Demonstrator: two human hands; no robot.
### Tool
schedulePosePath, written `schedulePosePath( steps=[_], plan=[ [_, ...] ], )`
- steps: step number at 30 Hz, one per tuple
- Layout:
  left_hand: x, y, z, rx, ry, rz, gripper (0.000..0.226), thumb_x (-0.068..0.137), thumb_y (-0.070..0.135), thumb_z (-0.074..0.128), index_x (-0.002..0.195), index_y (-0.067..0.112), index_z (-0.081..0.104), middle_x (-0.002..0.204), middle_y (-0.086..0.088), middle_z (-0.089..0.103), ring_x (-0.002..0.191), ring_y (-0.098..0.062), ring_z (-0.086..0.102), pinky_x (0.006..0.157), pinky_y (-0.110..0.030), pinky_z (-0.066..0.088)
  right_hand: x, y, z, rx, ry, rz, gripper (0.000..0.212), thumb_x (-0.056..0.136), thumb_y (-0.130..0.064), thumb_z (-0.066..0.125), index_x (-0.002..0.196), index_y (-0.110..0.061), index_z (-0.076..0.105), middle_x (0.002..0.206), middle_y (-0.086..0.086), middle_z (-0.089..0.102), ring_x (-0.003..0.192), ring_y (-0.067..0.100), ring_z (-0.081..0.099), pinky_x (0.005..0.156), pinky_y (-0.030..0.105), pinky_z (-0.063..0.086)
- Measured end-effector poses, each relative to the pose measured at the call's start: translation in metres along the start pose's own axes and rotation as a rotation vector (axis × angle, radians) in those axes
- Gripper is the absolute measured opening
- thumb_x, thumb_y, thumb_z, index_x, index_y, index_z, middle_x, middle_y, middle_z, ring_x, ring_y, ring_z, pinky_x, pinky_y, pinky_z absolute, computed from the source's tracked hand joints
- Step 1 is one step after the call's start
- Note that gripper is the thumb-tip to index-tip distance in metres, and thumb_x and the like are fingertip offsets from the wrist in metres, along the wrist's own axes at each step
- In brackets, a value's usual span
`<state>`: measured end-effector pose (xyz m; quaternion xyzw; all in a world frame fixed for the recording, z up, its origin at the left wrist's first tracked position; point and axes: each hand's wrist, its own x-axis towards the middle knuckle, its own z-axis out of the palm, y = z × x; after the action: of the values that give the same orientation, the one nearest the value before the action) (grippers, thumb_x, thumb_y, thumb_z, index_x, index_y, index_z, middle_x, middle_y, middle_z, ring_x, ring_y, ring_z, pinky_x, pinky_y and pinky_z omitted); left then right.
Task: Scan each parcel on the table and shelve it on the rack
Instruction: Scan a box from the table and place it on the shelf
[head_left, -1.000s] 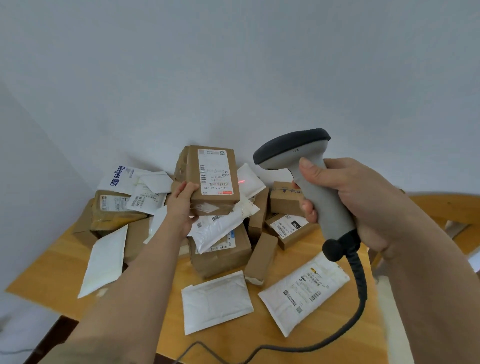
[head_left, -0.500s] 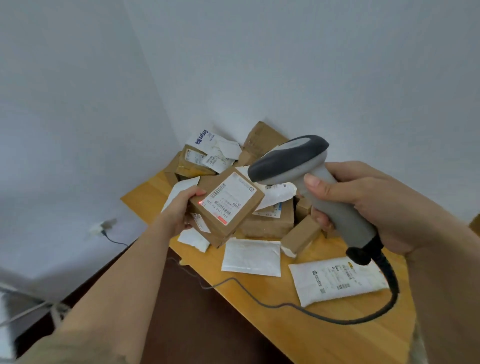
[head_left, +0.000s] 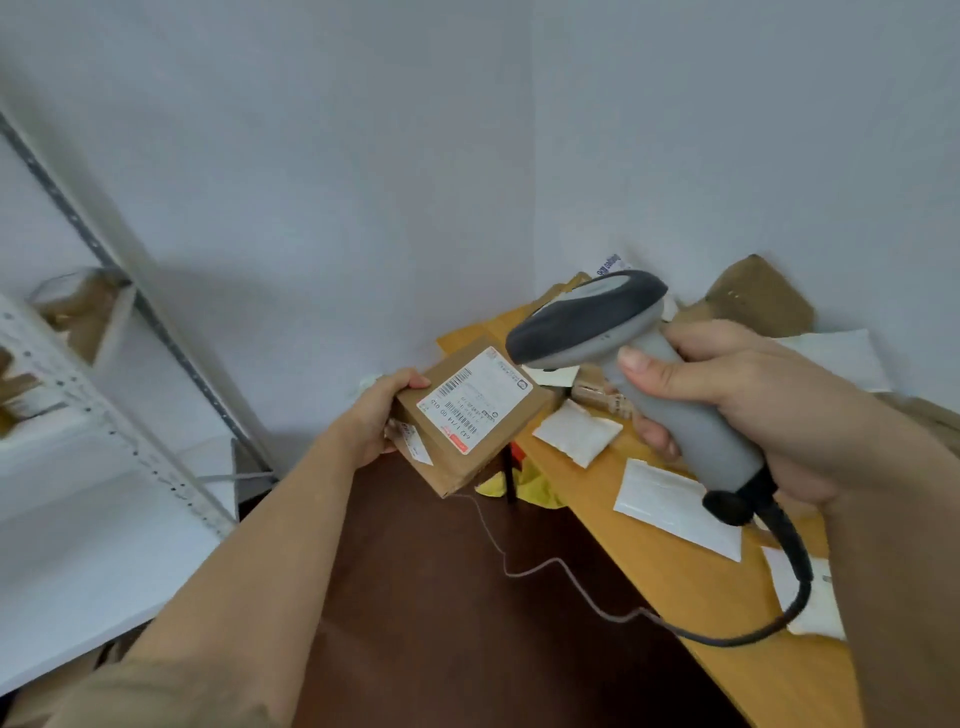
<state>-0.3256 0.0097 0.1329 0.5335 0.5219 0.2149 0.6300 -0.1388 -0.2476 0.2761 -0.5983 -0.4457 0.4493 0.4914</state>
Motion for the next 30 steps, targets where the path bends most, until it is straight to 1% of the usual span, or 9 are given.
schedulePosePath(
  steps=[2, 7, 10, 12, 13, 17, 21, 25, 30],
  plan=[
    [-0.015, -0.014, -0.063, -0.038, 0.036, 0.000, 0.039, 0.065, 0.045, 0.064, 0.094, 0.019, 0.060, 0.083, -0.002, 0.064, 0.079, -0.019, 0.060, 0.075, -0.032, 0.046, 0.013, -0.005, 0.054, 0.021, -0.033, -0.003, 0.046, 0.069, -0.040, 0.065, 0.093, -0.002, 0.062, 0.065, 0.010, 0.055, 0.056, 0.017, 0.053, 0.053, 0.026, 0.045],
    [-0.062, -0.060, -0.227, -0.187, 0.220, -0.032, 0.041, 0.074, 0.047, 0.065, 0.102, 0.018, 0.059, 0.098, -0.007, 0.063, 0.088, -0.023, 0.059, 0.079, -0.038, 0.048, 0.057, -0.016, 0.195, 0.131, -0.116, -0.003, 0.047, 0.070, -0.038, 0.067, 0.099, -0.001, 0.063, 0.060, 0.009, 0.056, 0.051, 0.015, 0.051, 0.049, 0.024, 0.045],
    [-0.098, -0.092, -0.316, -0.301, 0.318, -0.057, 0.042, 0.078, 0.050, 0.062, 0.102, 0.016, 0.058, 0.093, -0.008, 0.059, 0.082, -0.024, 0.056, 0.073, -0.038, 0.049, 0.091, -0.016, 0.280, 0.237, -0.176, 0.065, 0.040, 0.079, -0.029, 0.072, 0.107, 0.000, 0.065, 0.085, 0.013, 0.068, 0.050, 0.014, 0.049, 0.044, 0.023, 0.044],
    [-0.120, -0.114, -0.371, -0.405, 0.401, -0.049, 0.044, 0.080, 0.052, 0.060, 0.105, 0.016, 0.060, 0.096, -0.010, 0.060, 0.086, -0.026, 0.058, 0.078, -0.042, 0.053, 0.115, -0.013, 0.338, 0.264, -0.230, 0.111, 0.029, 0.086, -0.022, 0.071, 0.106, -0.003, 0.066, 0.105, 0.018, 0.072, 0.047, 0.014, 0.048, 0.042, 0.023, 0.043],
    [-0.130, -0.124, -0.395, -0.467, 0.445, -0.039, 0.044, 0.083, 0.052, 0.059, 0.107, 0.016, 0.060, 0.099, -0.011, 0.061, 0.090, -0.028, 0.059, 0.082, -0.045, 0.053, 0.125, -0.012, 0.367, 0.268, -0.256, 0.132, 0.024, 0.087, -0.020, 0.070, 0.104, -0.003, 0.066, 0.107, 0.020, 0.072, 0.045, 0.013, 0.047, 0.041, 0.023, 0.043],
    [-0.160, -0.165, -0.478, -0.691, 0.605, 0.002, 0.046, 0.085, 0.055, 0.057, 0.112, 0.019, 0.061, 0.107, -0.015, 0.062, 0.104, -0.034, 0.061, 0.091, -0.052, 0.053, 0.162, -0.003, 0.475, 0.280, -0.370, 0.216, 0.012, 0.089, -0.012, 0.069, 0.097, -0.004, 0.066, 0.103, 0.021, 0.070, 0.045, 0.011, 0.048, 0.042, 0.022, 0.044],
    [-0.171, -0.194, -0.549, -0.850, 0.759, 0.026, 0.050, 0.083, 0.056, 0.057, 0.118, 0.020, 0.060, 0.114, -0.016, 0.060, 0.109, -0.036, 0.059, 0.094, -0.053, 0.050, 0.203, 0.004, 0.573, 0.252, -0.447, 0.230, 0.016, 0.086, -0.007, 0.070, 0.101, -0.008, 0.064, 0.100, 0.019, 0.064, 0.046, 0.011, 0.050, 0.044, 0.024, 0.044],
    [-0.171, -0.208, -0.625, -0.921, 0.896, 0.049, 0.048, 0.085, 0.056, 0.055, 0.118, 0.021, 0.061, 0.117, -0.016, 0.058, 0.111, -0.036, 0.058, 0.097, -0.053, 0.048, 0.251, 0.005, 0.674, 0.280, -0.534, 0.242, 0.012, 0.088, -0.004, 0.064, 0.098, -0.012, 0.062, 0.095, 0.015, 0.061, 0.044, 0.010, 0.049, 0.043, 0.023, 0.043],
    [-0.164, -0.200, -0.732, -0.944, 1.049, 0.032, 0.053, 0.083, 0.057, 0.058, 0.124, 0.023, 0.058, 0.121, -0.017, 0.057, 0.113, -0.037, 0.057, 0.094, -0.052, 0.049, 0.308, -0.010, 0.781, 0.253, -0.607, 0.262, 0.020, 0.088, -0.008, 0.066, 0.108, -0.012, 0.062, 0.091, 0.012, 0.062, 0.049, 0.011, 0.052, 0.050, 0.026, 0.045]
  ],
)
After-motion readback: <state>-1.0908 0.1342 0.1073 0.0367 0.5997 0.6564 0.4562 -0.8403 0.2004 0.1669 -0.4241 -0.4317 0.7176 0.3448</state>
